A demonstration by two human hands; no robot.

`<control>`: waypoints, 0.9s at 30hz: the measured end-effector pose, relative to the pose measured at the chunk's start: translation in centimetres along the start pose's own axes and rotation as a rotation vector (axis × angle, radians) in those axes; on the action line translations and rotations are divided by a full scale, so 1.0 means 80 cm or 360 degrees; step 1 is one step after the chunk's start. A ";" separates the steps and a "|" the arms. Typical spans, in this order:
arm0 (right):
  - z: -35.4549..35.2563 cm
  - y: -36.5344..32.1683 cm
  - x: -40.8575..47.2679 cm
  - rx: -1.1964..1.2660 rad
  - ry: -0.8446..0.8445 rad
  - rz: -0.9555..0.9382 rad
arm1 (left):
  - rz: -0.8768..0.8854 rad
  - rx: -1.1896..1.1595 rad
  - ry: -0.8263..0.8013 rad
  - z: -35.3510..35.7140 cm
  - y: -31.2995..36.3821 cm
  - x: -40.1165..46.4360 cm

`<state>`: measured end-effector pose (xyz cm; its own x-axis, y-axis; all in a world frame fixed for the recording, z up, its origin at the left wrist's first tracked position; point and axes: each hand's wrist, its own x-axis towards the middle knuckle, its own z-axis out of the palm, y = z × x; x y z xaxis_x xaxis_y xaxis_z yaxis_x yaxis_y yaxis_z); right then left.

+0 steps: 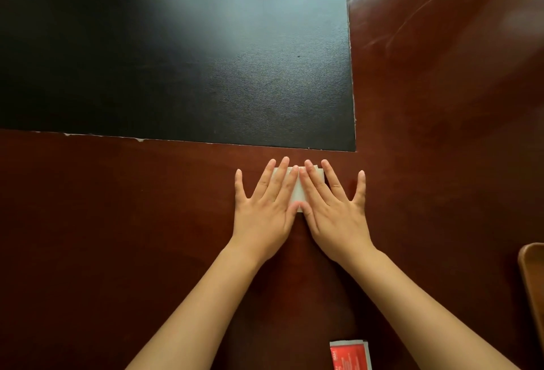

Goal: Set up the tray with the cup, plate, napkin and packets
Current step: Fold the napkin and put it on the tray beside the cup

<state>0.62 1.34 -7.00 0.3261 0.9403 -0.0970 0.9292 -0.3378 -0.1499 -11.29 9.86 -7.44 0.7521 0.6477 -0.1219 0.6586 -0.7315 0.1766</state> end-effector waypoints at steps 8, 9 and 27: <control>-0.005 0.020 -0.006 -0.0155 -0.0086 0.0016 | -0.0162 0.0064 -0.0089 -0.011 -0.029 -0.014; -0.005 0.020 -0.006 -0.0162 -0.0094 0.0018 | -0.0204 0.0049 -0.0082 -0.012 -0.026 -0.015; -0.002 0.010 -0.014 -0.0067 -0.0119 0.0103 | -0.1052 -0.1496 0.0033 -0.055 0.011 -0.002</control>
<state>1.04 0.00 -6.86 0.3732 0.9104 -0.1786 0.9136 -0.3941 -0.0999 -10.98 10.07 -2.99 0.2601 0.8556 -0.4476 0.6389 0.1951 0.7442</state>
